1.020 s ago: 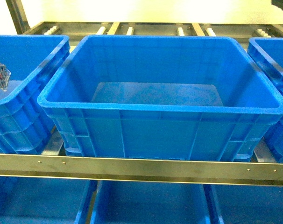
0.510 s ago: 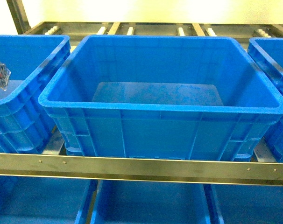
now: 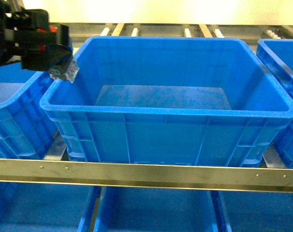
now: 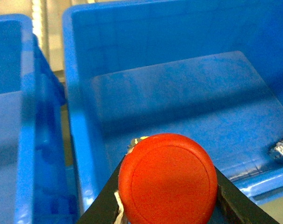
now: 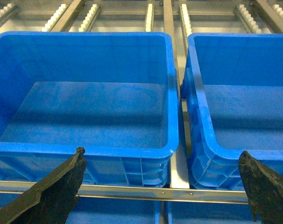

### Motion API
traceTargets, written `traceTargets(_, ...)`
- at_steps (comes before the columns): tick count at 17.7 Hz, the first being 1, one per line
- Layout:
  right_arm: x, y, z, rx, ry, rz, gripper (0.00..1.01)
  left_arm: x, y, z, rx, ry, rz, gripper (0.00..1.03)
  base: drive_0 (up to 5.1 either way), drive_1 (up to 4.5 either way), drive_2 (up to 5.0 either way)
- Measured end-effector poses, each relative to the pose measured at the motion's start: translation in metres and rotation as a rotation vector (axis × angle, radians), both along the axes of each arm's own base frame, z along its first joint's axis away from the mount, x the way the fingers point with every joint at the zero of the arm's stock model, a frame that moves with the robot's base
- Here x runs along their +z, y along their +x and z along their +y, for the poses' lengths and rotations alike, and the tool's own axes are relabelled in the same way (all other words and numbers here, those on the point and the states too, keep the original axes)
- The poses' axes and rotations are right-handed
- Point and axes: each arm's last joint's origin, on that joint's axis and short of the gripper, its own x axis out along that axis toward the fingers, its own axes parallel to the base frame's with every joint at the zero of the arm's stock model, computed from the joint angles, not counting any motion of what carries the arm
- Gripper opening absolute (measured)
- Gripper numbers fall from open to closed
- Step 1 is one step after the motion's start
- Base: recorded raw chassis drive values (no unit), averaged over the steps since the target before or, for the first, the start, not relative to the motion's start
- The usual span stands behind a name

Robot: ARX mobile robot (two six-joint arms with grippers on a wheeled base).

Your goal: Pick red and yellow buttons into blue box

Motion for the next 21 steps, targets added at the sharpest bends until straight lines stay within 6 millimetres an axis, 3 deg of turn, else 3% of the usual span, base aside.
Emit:
traceTargets(3,0.0,0.0,0.0,0.0,0.0,0.0,0.98,-0.012,0.053,-0.014,-0.064,-0.019,0.075,0.31,0.0,0.0,0.0)
traceTargets(7,0.0,0.0,0.0,0.0,0.0,0.0,0.98,-0.022,0.069,-0.015,-0.071,-0.032,0.133,0.32,0.0,0.0,0.0)
traceTargets(10,0.0,0.0,0.0,0.0,0.0,0.0,0.98,-0.036,0.077,-0.018,-0.069,-0.021,0.161,0.6,0.0,0.0,0.0)
traceTargets(13,0.0,0.0,0.0,0.0,0.0,0.0,0.98,-0.036,0.078,-0.019,-0.063,-0.02,0.141,0.94,0.0,0.0,0.0)
traceTargets(15,0.0,0.0,0.0,0.0,0.0,0.0,0.98,-0.03,0.067,-0.016,-0.038,-0.028,0.044,0.98,0.0,0.0,0.0)
traceTargets(19,0.0,0.0,0.0,0.0,0.0,0.0,0.98,0.026,0.021,0.004,0.069,-0.041,-0.222,0.98,0.0,0.0,0.0)
traceTargets(21,0.0,0.0,0.0,0.0,0.0,0.0,0.98,0.026,-0.007,0.016,0.121,-0.033,-0.247,0.98,0.0,0.0,0.0)
